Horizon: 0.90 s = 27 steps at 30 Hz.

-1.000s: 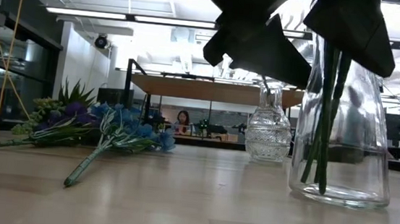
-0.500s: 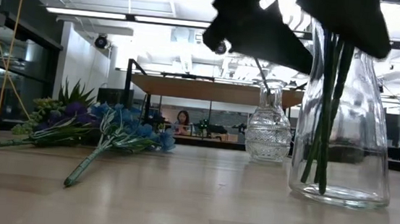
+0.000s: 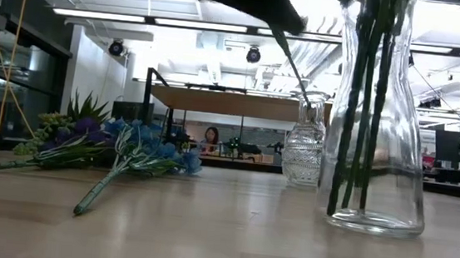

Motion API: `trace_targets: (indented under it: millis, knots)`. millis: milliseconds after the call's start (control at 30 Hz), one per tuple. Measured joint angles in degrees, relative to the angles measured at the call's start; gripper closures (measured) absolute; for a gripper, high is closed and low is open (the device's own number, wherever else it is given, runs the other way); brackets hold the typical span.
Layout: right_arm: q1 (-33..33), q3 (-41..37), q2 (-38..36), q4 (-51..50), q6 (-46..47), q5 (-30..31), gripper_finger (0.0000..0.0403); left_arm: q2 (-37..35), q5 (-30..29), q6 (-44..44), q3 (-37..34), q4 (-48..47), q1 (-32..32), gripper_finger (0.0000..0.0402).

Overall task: Pick and place flowers into a vace then onto a shelf
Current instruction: Put the blue flowers into the top transparent vase

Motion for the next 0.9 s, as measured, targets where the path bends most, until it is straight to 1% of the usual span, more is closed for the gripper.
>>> trace_targets:
  millis: [33,100,233,333,367,467,600,700,900]
  knots:
    - [0.00,0.00,0.00,-0.04,-0.06,0.04,0.0289,-0.76,-0.23,-0.44,-0.10,-2.26,-0.55,0.0080]
    - [0.04,0.01,0.00,-0.04,-0.15,0.30,0.0289,-1.23,-0.99,-1.00,-0.01,-2.41,-1.20,0.0080]
    - [0.04,0.00,0.00,-0.12,-0.15,0.35,0.0289,-2.70,-1.41,-2.98,-0.04,-6.92,-2.18,0.0080]
    - [0.04,0.01,0.00,-0.06,-0.15,0.34,0.0289,-4.01,-1.18,-6.39,-0.17,-13.30,-3.28,0.0080]
    - [0.04,0.02,0.00,-0.04,-0.15,0.36,0.0289,-4.07,-1.02,-7.44,-0.05,-13.99,-3.47,0.0080]
    - [0.04,0.00,0.00,0.00,-0.19,0.77,0.0289,-4.49,-0.62,-11.11,-0.17,-20.68,-4.62,0.0080]
    - [0.04,0.02,0.00,0.39,-0.97,1.68,0.0289,-4.58,1.54,-16.90,-0.06,-27.83,-5.56,0.0080]
    - [0.04,0.00,-0.01,0.40,-1.74,1.89,0.0289,-4.58,1.64,-21.46,-0.07,-32.78,-6.25,0.0080]
    - [-0.13,0.01,-1.68,1.79,-4.16,6.14,0.0289,-4.58,3.15,-28.42,-0.07,-38.99,-6.18,0.0080]
